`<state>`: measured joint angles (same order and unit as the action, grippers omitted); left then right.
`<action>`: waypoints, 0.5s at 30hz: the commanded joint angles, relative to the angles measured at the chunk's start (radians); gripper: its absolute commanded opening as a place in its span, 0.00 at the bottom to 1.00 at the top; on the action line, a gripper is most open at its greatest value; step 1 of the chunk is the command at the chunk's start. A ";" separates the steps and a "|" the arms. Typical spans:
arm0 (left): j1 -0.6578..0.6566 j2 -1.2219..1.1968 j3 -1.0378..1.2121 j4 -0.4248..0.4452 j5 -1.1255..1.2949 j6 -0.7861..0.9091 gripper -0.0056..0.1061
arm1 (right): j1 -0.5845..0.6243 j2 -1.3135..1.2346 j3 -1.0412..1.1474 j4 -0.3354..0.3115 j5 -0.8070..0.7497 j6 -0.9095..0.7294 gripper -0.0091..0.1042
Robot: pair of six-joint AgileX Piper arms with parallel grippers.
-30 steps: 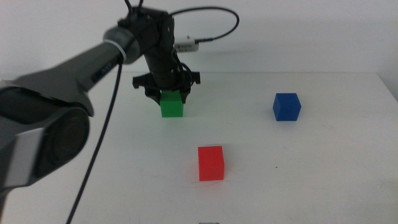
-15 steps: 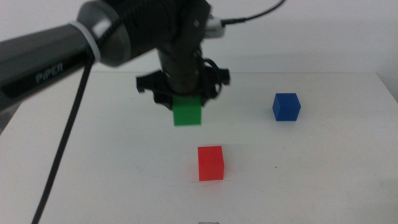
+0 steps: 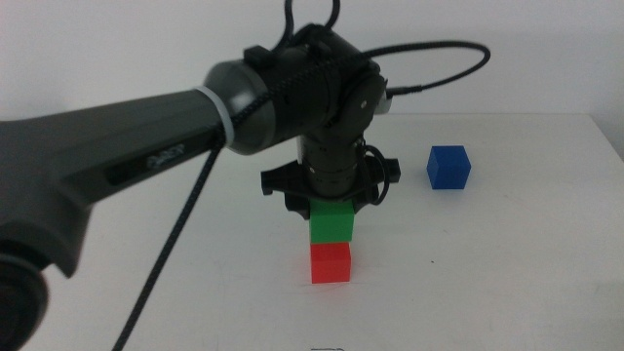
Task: Stack red cubes first, then green, then blue cubes in a specific spot.
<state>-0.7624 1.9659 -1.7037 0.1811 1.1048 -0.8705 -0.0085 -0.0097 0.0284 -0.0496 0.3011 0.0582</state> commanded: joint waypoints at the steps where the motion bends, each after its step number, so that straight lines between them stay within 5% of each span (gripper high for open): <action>1: -0.003 -0.044 -0.025 -0.001 -0.023 -0.019 0.12 | -0.005 -0.022 -0.017 -0.012 -0.078 -0.005 0.85; 15: -0.003 0.007 -0.025 -0.037 -0.012 -0.019 0.12 | -0.005 -0.022 -0.017 -0.012 -0.078 -0.005 0.85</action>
<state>-0.7624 2.0281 -1.7037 0.1423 1.1020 -0.8771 -0.0085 -0.0097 0.0284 -0.0496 0.3011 0.0582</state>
